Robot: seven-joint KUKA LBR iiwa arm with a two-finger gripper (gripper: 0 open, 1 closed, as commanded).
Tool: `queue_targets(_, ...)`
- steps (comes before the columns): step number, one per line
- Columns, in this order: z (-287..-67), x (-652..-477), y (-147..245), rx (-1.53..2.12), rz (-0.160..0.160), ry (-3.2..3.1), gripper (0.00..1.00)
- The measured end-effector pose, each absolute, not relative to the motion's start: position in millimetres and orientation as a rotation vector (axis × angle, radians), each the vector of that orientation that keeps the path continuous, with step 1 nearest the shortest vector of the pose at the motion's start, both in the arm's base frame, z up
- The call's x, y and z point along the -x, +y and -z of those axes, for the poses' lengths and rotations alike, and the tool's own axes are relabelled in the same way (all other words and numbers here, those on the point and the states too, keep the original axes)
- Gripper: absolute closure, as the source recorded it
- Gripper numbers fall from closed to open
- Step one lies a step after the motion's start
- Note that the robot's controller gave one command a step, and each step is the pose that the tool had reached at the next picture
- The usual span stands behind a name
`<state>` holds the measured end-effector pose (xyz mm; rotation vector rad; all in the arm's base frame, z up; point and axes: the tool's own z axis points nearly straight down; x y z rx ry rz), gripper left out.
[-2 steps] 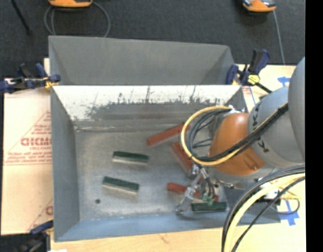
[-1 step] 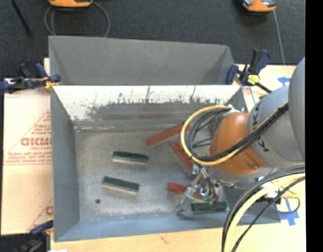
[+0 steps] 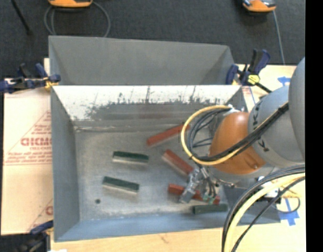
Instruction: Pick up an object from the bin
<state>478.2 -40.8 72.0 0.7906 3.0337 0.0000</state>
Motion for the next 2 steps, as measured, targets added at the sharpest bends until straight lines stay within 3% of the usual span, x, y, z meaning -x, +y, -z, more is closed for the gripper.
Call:
queue_targets(1,-108,-479.8,-41,-0.772,-0.003,3.04,1.0)
queue_targets(2,-124,-480.8,-41,-0.755,-0.003,3.045,1.0)
